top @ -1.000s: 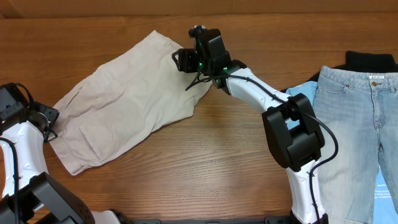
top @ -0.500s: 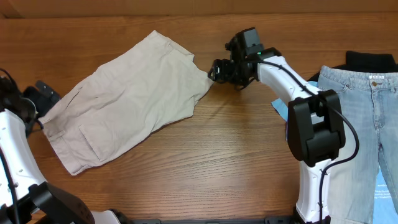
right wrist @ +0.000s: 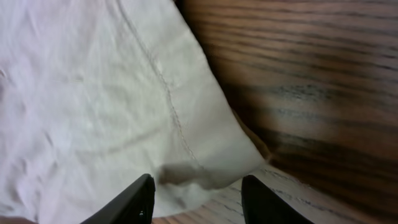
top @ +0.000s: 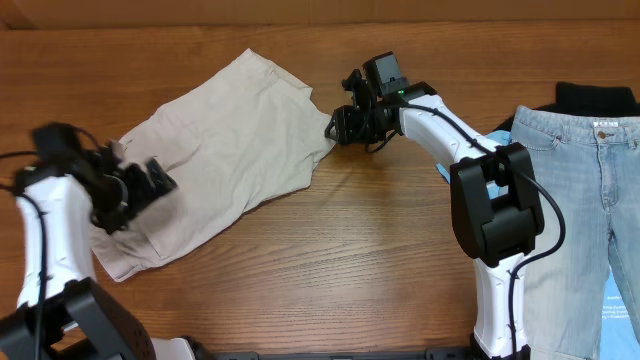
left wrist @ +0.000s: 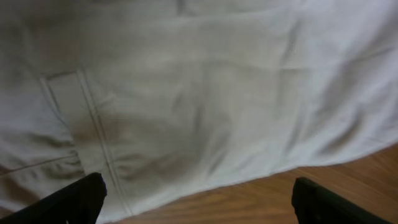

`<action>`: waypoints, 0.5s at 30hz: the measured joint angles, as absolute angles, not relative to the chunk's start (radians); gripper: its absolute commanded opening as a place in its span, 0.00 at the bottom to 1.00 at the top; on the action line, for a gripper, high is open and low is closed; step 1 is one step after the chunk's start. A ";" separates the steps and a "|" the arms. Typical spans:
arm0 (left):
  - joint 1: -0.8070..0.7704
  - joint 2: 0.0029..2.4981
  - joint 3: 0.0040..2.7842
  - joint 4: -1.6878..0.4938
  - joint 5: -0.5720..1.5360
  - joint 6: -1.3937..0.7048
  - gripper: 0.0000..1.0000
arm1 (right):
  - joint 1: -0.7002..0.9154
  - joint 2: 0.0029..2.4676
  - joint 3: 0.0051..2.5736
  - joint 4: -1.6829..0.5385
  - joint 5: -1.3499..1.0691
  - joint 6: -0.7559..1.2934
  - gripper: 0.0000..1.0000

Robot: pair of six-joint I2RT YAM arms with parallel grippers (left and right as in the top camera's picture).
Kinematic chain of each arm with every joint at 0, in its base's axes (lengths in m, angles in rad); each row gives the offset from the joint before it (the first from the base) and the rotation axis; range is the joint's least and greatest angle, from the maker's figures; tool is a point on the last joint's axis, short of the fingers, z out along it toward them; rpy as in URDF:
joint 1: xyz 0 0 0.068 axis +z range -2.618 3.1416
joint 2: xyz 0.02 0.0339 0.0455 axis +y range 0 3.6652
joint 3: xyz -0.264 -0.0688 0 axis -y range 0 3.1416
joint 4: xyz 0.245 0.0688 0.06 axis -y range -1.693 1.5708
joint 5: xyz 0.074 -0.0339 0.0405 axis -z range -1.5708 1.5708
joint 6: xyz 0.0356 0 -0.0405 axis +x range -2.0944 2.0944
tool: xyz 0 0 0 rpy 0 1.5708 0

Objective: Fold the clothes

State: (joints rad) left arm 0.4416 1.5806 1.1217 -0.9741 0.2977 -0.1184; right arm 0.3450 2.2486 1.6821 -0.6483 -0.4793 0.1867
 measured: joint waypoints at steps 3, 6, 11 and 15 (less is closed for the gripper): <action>0.430 1.581 1.031 -0.908 0.226 -0.164 1.00 | 0.345 2.251 1.682 -0.645 -0.484 0.170 0.68; 0.441 1.581 0.979 -0.860 0.159 -0.210 1.00 | 0.348 2.251 1.675 -0.617 -0.486 0.163 0.65; 0.456 1.581 0.957 -0.833 0.099 -0.241 0.98 | 0.353 2.260 1.652 -0.616 -0.490 0.155 0.13; 0.456 1.581 0.957 -0.826 0.067 -0.260 1.00 | 0.354 2.266 1.647 -0.657 -0.499 0.159 0.04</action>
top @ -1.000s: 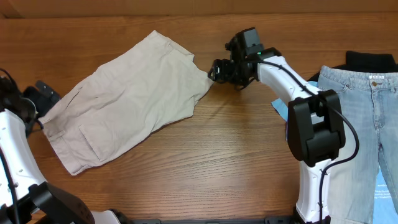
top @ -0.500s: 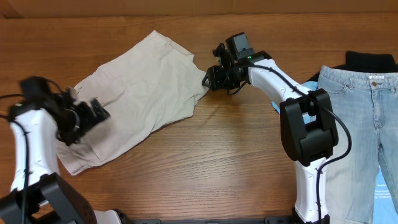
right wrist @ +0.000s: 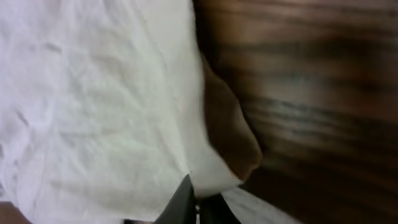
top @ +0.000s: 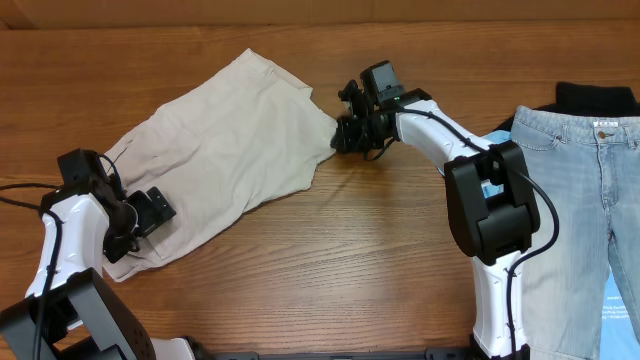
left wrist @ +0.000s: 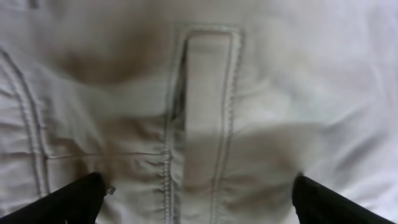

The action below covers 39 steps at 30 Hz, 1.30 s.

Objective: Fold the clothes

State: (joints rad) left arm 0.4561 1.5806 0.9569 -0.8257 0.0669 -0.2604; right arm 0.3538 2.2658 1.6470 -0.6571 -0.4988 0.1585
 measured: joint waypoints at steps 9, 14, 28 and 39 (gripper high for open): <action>0.472 1.581 0.992 -0.818 0.040 -0.279 1.00 | 0.281 2.193 1.648 -1.099 -0.447 0.242 0.04; 0.473 1.581 1.123 -0.858 0.083 -0.252 1.00 | 0.287 2.040 1.649 -1.347 -0.335 0.348 0.23; 0.473 1.608 1.246 -0.884 0.009 -0.179 1.00 | 0.282 2.019 1.649 -1.100 -0.247 0.254 0.64; 0.473 1.757 1.246 -0.769 -0.024 -0.155 0.73 | 0.290 2.025 1.649 -0.664 -0.386 0.067 0.62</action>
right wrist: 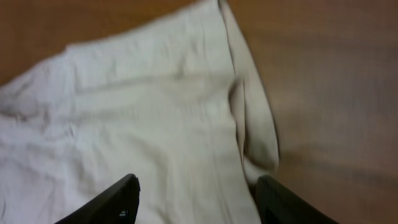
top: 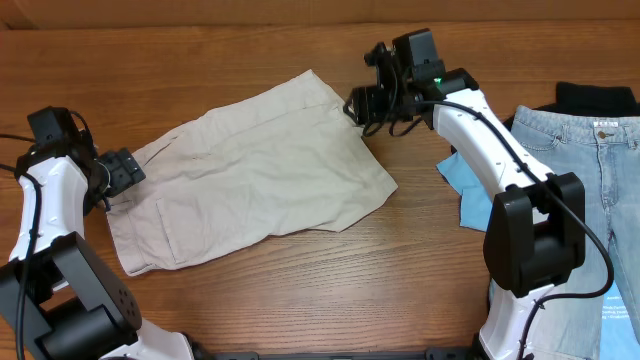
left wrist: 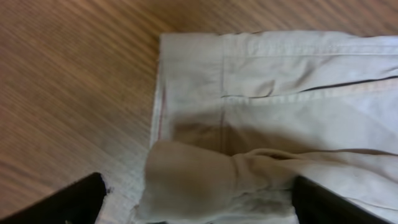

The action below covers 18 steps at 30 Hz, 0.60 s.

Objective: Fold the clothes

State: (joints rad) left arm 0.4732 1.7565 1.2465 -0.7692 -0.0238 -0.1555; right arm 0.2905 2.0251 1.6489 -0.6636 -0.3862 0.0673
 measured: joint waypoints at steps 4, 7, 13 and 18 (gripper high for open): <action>0.473 1.757 1.246 -0.763 -0.005 -0.135 0.33 | 0.290 2.068 1.649 -0.516 -0.395 0.083 0.59; 0.473 1.757 1.246 -0.763 0.002 -0.124 0.27 | 0.294 2.141 1.650 -0.448 -0.397 0.104 0.58; 0.473 1.757 1.246 -0.783 0.010 -0.123 0.22 | 0.307 2.280 1.649 -0.380 -0.416 0.123 0.57; 0.473 1.757 1.246 -0.788 0.012 -0.123 0.24 | 0.331 2.302 1.649 -0.355 -0.427 0.129 0.51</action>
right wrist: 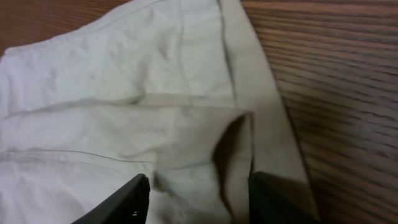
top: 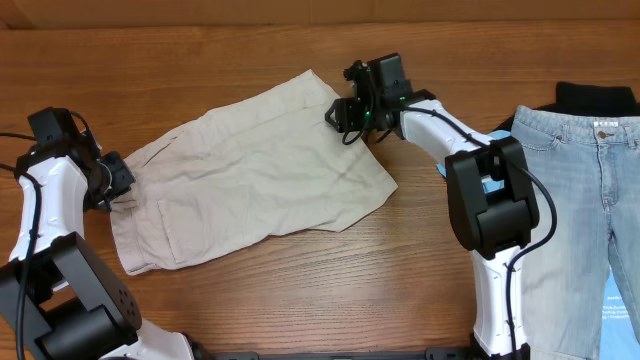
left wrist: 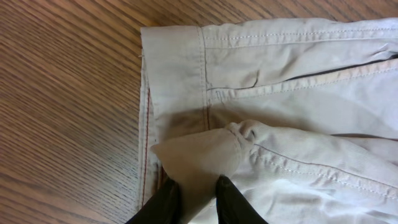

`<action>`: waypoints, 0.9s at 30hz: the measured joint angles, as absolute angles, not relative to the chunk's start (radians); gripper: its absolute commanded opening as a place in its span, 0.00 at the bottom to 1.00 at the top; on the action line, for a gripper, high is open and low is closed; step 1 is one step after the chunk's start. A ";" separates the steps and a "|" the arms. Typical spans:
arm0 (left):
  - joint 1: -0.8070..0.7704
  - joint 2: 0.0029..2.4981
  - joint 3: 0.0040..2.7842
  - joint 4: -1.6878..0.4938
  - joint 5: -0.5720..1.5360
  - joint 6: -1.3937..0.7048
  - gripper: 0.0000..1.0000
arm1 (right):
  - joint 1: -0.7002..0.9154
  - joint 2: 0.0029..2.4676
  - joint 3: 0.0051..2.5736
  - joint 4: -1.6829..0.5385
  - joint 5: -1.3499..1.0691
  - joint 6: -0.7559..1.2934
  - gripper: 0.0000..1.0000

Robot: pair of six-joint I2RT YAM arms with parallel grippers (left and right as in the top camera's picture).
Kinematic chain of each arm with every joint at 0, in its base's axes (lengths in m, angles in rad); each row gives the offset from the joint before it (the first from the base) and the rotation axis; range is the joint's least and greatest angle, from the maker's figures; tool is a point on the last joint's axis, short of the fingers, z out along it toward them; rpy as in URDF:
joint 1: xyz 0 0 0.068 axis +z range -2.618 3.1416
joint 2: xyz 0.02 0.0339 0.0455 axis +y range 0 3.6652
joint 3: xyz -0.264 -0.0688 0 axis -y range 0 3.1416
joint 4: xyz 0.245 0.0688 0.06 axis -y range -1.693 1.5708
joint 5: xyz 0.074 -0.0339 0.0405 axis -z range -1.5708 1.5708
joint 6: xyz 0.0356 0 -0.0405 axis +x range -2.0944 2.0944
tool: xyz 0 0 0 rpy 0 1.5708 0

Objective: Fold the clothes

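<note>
Beige shorts (top: 250, 170) lie spread flat on the wooden table, waistband to the left and leg hems to the right. My left gripper (top: 112, 182) is at the waistband's left corner. In the left wrist view it (left wrist: 194, 190) is shut on a raised fold of that beige cloth (left wrist: 199, 155). My right gripper (top: 342, 112) is over the upper right leg hem. In the right wrist view it (right wrist: 198, 196) stands open, its fingers (right wrist: 134, 199) on either side of a crease in the hem (right wrist: 242, 137).
Blue jeans (top: 590, 200) lie at the right edge with a black garment (top: 595, 97) behind them. A light blue cloth (top: 468, 185) shows under the right arm, and a printed sheet (top: 612, 300) sits at the lower right.
My left gripper was open over the bunched waistband corner and is now shut on that fold. My right gripper, still open, has moved slightly left and lower onto the leg hem. The shorts lie as before.
First the shorts lay slanted and bunched, with both grippers open at opposite ends. Then my right gripper was shut on the right corner. Later the shorts lay spread wider and more level, both grippers open. Now my left holds the waistband fold.
</note>
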State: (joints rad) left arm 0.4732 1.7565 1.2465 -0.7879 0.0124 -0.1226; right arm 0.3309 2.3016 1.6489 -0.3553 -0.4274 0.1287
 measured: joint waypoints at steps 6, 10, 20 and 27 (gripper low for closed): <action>0.473 1.757 1.246 -0.799 0.015 -0.123 0.27 | 0.353 2.302 1.649 -0.298 -0.437 0.127 0.33; 0.473 1.757 1.246 -0.804 0.015 -0.123 0.20 | 0.353 2.302 1.649 -0.310 -0.439 0.126 0.18; 0.487 1.757 1.247 -0.819 0.019 -0.150 0.04 | 0.347 2.293 1.678 -0.394 -0.458 0.132 0.04; 0.543 1.757 1.299 -0.876 0.028 -0.163 0.04 | 0.347 2.220 1.716 -0.381 -0.485 0.131 0.04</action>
